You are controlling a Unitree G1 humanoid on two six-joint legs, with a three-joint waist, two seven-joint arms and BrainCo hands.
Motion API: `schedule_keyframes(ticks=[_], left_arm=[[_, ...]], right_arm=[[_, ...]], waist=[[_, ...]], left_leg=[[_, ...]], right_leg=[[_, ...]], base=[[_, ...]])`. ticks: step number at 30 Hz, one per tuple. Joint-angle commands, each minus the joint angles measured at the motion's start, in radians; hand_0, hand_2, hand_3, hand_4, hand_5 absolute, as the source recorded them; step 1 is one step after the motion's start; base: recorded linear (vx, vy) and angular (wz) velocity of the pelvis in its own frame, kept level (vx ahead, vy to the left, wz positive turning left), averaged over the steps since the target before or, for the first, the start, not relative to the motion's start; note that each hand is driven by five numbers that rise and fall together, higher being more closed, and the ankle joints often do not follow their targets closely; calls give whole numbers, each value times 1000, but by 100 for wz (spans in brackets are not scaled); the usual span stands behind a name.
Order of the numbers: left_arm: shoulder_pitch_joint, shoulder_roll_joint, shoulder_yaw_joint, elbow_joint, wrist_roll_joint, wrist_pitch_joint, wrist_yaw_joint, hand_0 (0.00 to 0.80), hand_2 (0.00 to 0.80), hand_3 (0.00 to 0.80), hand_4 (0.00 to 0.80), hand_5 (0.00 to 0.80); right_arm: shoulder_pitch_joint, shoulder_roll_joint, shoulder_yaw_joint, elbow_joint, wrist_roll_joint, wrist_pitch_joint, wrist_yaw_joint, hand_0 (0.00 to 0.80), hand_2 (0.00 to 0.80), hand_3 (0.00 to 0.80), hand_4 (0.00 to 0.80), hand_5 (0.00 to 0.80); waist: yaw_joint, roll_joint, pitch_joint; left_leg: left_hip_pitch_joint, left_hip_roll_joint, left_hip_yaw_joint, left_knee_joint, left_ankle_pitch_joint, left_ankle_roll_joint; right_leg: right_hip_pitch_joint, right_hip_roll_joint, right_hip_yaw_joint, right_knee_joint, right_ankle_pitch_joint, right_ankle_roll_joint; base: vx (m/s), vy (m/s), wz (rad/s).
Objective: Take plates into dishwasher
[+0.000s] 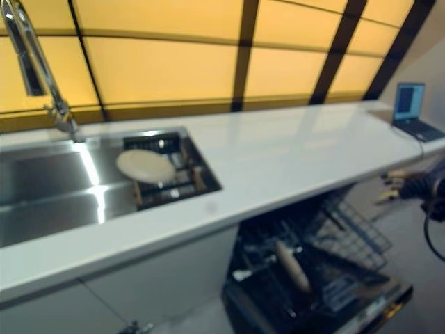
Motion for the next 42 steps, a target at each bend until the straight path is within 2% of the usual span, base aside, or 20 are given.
schedule_keyframes(ticks=[1,6,9,14,21,30,34,42], left_arm=[[-15,39,5,17,26,-35,12,0,0,0,0,0],[-15,44,-9,23,15,-41,12,0,0,0,0,0],[-20,41,-14,25,12,-35,13,0,0,0,0,0],[-19,18,-23,26,6,-31,16,0,0,0,0,0],[-33,0,-43,26,-19,-32,37,0,0,0,0,0],[-46,-8,-51,10,-46,-38,51,0,0,0,0,0],[-53,-1,-54,4,-59,-38,59,0,0,0,0,0],[-59,8,-59,-13,-83,-46,53,0,0,0,0,0]], right_arm=[[-143,-49,75,1,66,-52,-81,0,0,0,0,0],[-304,-27,169,-24,171,-95,-217,0,0,0,0,0],[-365,27,189,-74,205,-96,-311,0,0,0,0,0],[-379,148,188,-166,133,-84,-437,0,0,0,0,0],[-460,272,247,-154,38,-73,-515,0,0,0,0,0],[-502,406,310,-121,-57,-43,-554,0,0,0,0,0],[-489,452,319,-113,-99,-41,-586,0,0,0,0,0],[-504,481,354,-71,-159,-46,-597,0,0,0,0,0]], waist=[[37,-59,-47],[56,-62,-50],[67,-60,-53],[94,-54,-48],[138,-51,-30],[190,-49,5],[210,-43,34],[229,-28,80]], left_leg=[[23,-42,-25,-1,-51,43],[22,-46,-37,-1,-50,44],[19,-49,-48,-1,-49,44],[17,-52,-64,-1,-47,45],[1,-62,-93,-1,-44,44],[-39,-74,-127,-1,-32,44],[-65,-76,-145,-1,-22,43],[-108,-80,-161,-1,-5,41]], right_leg=[[-17,-10,8,3,63,46],[-13,-13,-3,1,61,47],[-12,-14,-9,1,60,48],[-8,-21,-29,0,57,47],[-7,-32,-64,-2,54,48],[-21,-47,-115,-2,52,48],[-34,-54,-134,-2,54,50],[-66,-61,-155,-2,60,52]], base=[[0,0,0],[3,2,2],[15,2,6],[21,21,6],[-4,15,19],[-28,6,19],[-61,-11,15],[-62,2,14]])
